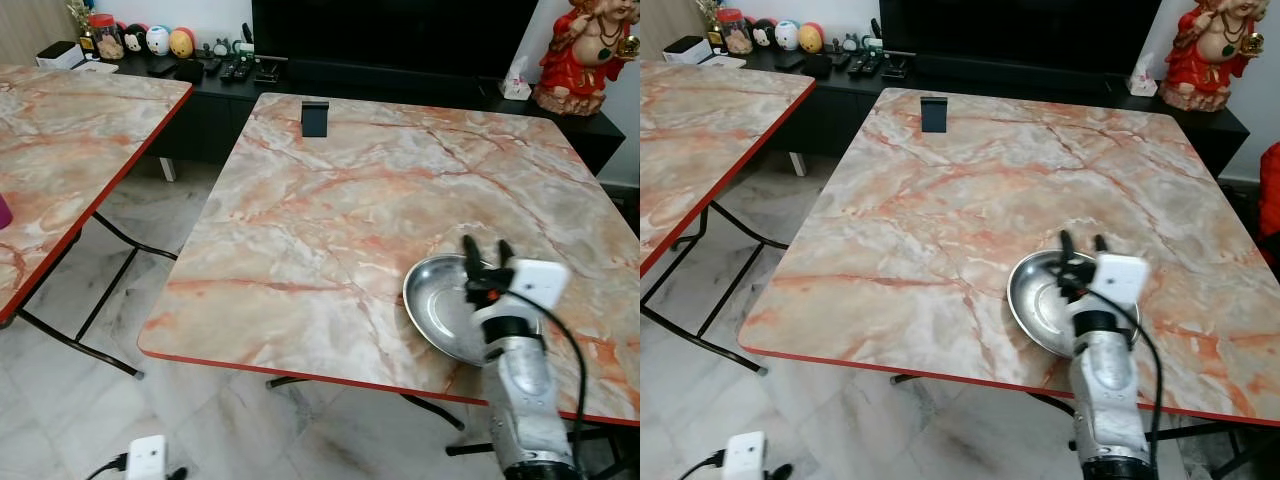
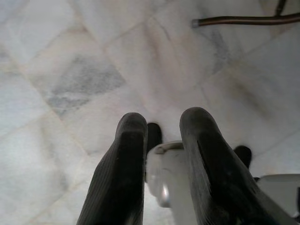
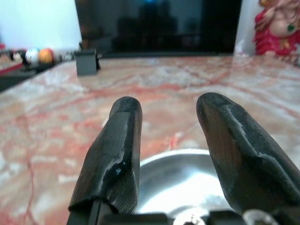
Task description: Setting the table
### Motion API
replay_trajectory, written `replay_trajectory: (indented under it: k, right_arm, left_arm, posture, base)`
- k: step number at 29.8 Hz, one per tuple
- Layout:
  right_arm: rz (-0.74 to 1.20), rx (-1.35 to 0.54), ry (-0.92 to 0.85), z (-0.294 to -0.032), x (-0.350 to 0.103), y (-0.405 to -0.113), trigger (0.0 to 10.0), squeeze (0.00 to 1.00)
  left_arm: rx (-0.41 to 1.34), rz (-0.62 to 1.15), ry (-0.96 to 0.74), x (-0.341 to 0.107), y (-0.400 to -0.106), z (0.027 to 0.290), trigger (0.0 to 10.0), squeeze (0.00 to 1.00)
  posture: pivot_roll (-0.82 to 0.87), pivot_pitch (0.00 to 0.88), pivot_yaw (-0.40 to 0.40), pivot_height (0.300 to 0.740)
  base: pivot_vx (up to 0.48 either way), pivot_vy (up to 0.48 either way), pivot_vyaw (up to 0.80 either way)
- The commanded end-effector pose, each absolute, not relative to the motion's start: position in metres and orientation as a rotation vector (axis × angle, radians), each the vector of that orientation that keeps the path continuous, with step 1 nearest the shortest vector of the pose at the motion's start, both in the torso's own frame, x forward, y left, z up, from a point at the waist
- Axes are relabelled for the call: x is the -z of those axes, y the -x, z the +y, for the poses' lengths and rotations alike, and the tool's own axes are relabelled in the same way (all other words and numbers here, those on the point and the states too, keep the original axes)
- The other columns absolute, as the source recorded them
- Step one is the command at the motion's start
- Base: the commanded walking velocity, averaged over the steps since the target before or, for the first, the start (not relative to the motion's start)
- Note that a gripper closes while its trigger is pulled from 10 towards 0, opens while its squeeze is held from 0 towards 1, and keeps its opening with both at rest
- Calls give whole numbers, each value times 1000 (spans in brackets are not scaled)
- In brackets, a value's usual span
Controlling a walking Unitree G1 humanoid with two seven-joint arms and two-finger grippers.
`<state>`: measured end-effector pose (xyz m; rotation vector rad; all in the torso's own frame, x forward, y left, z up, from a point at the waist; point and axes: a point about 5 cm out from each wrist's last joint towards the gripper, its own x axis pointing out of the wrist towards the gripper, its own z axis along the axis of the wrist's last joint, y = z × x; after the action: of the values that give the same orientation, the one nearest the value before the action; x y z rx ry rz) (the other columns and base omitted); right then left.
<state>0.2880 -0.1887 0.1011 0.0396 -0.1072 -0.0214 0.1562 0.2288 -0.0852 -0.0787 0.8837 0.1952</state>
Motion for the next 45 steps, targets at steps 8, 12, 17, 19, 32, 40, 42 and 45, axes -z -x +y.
replay_trajectory:
  k: [8, 12, 17, 19, 32, 40, 42, 45]
  right_arm:
    - [-98, 32, -56, -182, -95, -290, 10000, 0]
    - [-90, 65, -83, -184, -91, -288, 10000, 0]
    - [-77, 131, -109, -188, -84, -286, 10000, 0]
    - [-83, 126, -116, -183, -85, -286, 10000, 0]
    - [-99, 131, -111, -188, -87, -288, 10000, 0]
    - [-106, 104, -135, -181, -92, -294, 10000, 0]
    - [-116, 96, -137, -179, -95, -295, 10000, 0]
    - [-137, 76, -137, -174, -102, -300, 10000, 0]
  left_arm:
    - [-192, 891, 43, 86, -152, 233, 10000, 0]
    - [-175, 886, 25, 84, -154, 234, 10000, 0]
    - [-160, 876, 14, 82, -158, 235, 10000, 0]
    - [-155, 870, 10, 81, -161, 235, 10000, 0]
    - [-172, 855, 22, 79, -166, 236, 10000, 0]
    - [-186, 856, 43, 80, -164, 233, 10000, 0]
    - [-189, 846, 50, 80, -166, 232, 10000, 0]
    - [-188, 830, 54, 77, -172, 230, 10000, 0]
  posture:
    - [5, 0, -75, 740]
    - [12, 0, -73, 740]
    - [10, 0, -52, 740]
    - [3, 0, -48, 740]
    - [9, 0, -62, 740]
    - [13, 0, -72, 740]
    - [14, 0, -72, 740]
    - [14, 0, -72, 740]
  base:
    - [0, 0, 0]
    - [0, 0, 0]
    - [0, 0, 0]
    - [0, 0, 0]
    - [0, 37, 0]
    - [0, 261, 0]
    - [0, 253, 0]
    - [0, 47, 0]
